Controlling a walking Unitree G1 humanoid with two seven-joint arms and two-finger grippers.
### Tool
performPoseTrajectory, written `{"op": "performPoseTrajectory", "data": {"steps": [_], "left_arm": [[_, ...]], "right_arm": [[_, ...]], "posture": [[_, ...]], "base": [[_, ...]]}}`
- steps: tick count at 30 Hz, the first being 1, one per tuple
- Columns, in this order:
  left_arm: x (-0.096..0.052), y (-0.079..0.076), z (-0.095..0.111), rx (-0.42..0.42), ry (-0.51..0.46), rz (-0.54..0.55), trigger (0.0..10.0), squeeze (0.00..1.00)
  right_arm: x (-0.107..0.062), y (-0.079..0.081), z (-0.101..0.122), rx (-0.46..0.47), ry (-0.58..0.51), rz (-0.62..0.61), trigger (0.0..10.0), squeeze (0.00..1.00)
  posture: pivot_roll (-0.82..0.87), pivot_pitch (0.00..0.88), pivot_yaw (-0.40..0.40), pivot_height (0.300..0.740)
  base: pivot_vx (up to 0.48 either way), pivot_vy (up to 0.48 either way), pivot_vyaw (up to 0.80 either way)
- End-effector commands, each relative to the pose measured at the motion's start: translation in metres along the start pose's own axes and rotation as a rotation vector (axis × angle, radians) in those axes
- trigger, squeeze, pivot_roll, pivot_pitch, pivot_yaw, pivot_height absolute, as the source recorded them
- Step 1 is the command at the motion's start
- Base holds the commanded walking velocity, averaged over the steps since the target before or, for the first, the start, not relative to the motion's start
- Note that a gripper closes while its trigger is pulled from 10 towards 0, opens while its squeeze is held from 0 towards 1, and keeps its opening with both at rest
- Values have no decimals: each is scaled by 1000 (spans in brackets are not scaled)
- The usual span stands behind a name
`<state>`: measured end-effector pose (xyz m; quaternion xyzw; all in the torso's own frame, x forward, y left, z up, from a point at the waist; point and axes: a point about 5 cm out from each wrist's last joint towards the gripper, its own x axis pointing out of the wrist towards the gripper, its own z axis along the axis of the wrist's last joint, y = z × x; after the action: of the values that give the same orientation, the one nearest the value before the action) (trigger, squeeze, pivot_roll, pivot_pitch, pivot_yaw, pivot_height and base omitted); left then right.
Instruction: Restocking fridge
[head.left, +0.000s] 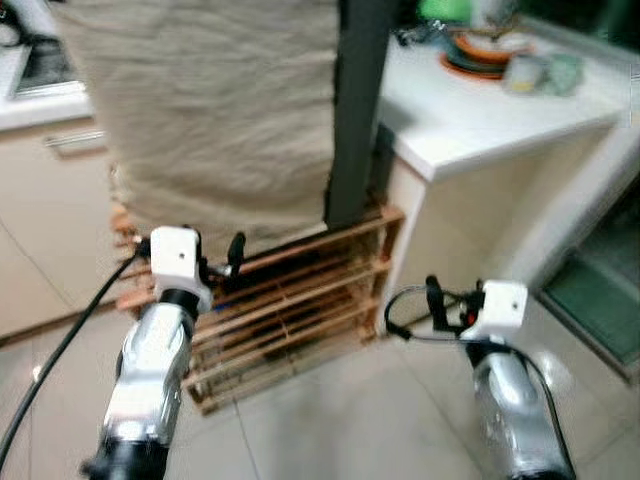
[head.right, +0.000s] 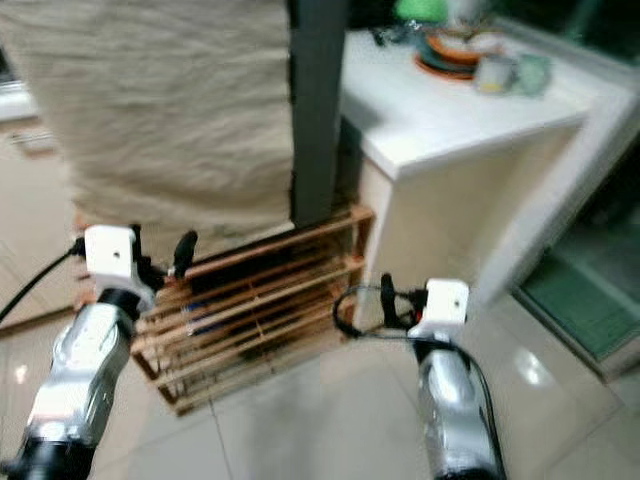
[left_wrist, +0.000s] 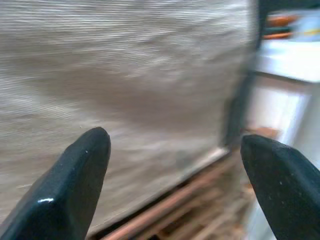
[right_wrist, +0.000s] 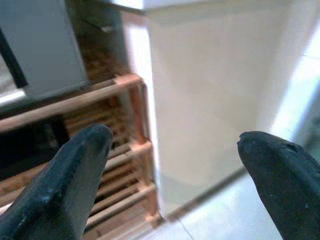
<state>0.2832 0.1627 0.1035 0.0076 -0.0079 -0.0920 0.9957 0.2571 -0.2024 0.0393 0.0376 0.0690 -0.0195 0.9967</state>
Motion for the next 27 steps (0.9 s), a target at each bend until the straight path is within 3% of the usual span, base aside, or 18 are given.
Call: {"op": "performPoseTrajectory", "data": {"steps": [1, 12, 18, 22, 27], "left_arm": [[-3, 12, 5, 35, -16, 23, 10000, 0], [2, 13, 11, 24, -45, 22, 10000, 0], [-5, 6, 8, 18, -55, -11, 10000, 0], [-18, -5, 5, 54, -76, -94, 10000, 0], [-27, -4, 3, 33, -63, -116, 10000, 0]], "right_arm": [[4, 7, 3, -2, -20, 25, 10000, 0], [11, 10, 8, -11, -32, 44, 10000, 0], [12, 9, 11, -20, -47, 45, 10000, 0], [11, 6, 10, -19, -46, 48, 10000, 0], [9, 7, 7, -13, -39, 53, 10000, 0]], "posture": [[-69, 0, 21, 740], [-74, 0, 16, 740], [-77, 0, 12, 740], [-71, 0, 7, 740], [-70, 0, 4, 740]], "base": [[0, 439, -800], [0, 450, -800], [0, 460, 0], [0, 467, 0], [0, 472, 0]]}}
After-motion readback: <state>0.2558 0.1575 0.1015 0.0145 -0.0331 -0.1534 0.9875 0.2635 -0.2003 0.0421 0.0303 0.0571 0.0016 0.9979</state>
